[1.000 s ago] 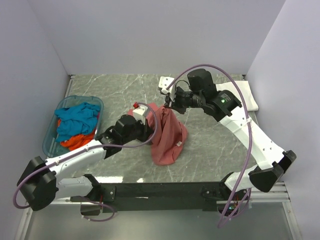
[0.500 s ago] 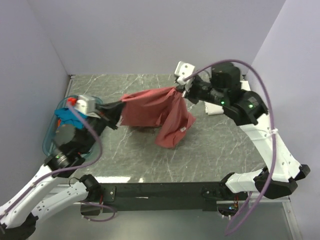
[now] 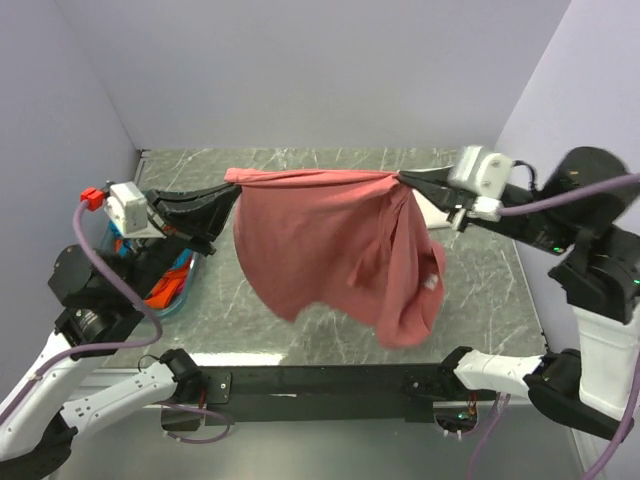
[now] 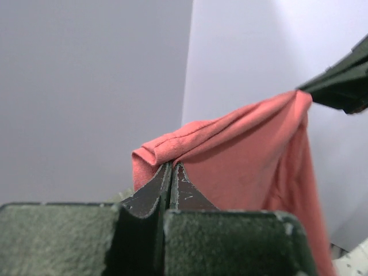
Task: Fold and stack the t-shirts
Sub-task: Flatten the tshirt out
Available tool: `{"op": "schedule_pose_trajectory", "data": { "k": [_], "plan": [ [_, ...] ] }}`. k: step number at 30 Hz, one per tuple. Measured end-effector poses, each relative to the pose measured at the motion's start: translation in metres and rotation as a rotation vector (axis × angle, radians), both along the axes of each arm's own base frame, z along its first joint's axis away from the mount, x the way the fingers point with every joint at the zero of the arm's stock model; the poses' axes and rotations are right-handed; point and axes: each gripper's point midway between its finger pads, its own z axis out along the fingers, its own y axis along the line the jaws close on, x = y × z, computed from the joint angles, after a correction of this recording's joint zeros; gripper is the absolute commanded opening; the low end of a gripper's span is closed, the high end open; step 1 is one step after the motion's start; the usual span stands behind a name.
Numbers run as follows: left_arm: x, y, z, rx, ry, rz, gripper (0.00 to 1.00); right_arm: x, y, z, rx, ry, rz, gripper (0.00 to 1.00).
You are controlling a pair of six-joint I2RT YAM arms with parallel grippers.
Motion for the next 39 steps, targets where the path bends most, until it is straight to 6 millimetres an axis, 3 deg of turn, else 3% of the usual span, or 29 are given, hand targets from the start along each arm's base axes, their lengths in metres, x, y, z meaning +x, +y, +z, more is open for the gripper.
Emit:
{"op": "schedule_pose_trajectory", "data": {
  "k": [4,9,10,11,13,14,15,16,17,19,21,22,23,28,33,35,39],
  "plan": [
    [0.029,-0.004,-0.026,0.030,0.062,0.094,0.00,0.036,0.011,-0.056,-0.098,0.073,-0.071,0.00],
    [0.095,-0.011,-0.098,0.119,0.216,0.281,0.00,0.117,0.043,-0.177,-0.298,0.256,-0.156,0.00],
    [0.111,-0.009,-0.114,0.138,0.254,0.320,0.00,0.134,0.047,-0.197,-0.328,0.290,-0.181,0.04],
    [0.131,-0.005,-0.132,0.149,0.301,0.359,0.00,0.154,0.052,-0.220,-0.357,0.333,-0.208,0.23],
    [0.174,0.010,-0.174,0.170,0.416,0.453,0.01,0.193,0.054,-0.259,-0.392,0.413,-0.278,0.44],
    [0.195,0.021,-0.198,0.180,0.483,0.501,0.04,0.213,0.054,-0.273,-0.396,0.456,-0.313,0.60],
    [0.214,0.029,-0.223,0.193,0.551,0.536,0.09,0.237,0.052,-0.285,-0.391,0.492,-0.356,0.63],
    [0.232,0.038,-0.247,0.204,0.624,0.573,0.19,0.259,0.048,-0.292,-0.380,0.521,-0.393,0.64],
    [0.244,0.043,-0.267,0.216,0.685,0.595,0.44,0.276,0.043,-0.299,-0.368,0.540,-0.425,0.68],
    [0.264,0.051,-0.300,0.239,0.796,0.637,0.53,0.292,0.029,-0.312,-0.347,0.580,-0.471,0.72],
    [0.275,0.054,-0.313,0.246,0.858,0.661,0.62,0.285,0.010,-0.329,-0.352,0.631,-0.490,0.74],
    [0.275,0.054,-0.314,0.243,0.870,0.662,0.89,0.270,0.004,-0.338,-0.367,0.660,-0.466,0.74],
    [0.275,0.054,-0.309,0.241,0.865,0.660,0.93,0.252,0.004,-0.344,-0.382,0.679,-0.415,0.73],
    [0.257,0.051,-0.256,0.151,0.780,0.607,0.93,0.138,0.023,-0.369,-0.508,0.703,-0.076,0.74],
    [0.216,0.058,-0.209,0.090,0.677,0.558,0.95,0.055,0.060,-0.416,-0.681,0.641,0.189,0.74],
    [0.197,0.067,-0.205,0.093,0.659,0.564,0.98,0.046,0.071,-0.432,-0.737,0.630,0.244,0.74],
    [0.156,0.088,-0.206,0.095,0.625,0.600,1.00,0.056,0.082,-0.459,-0.804,0.589,0.254,0.73]
  ]
}}
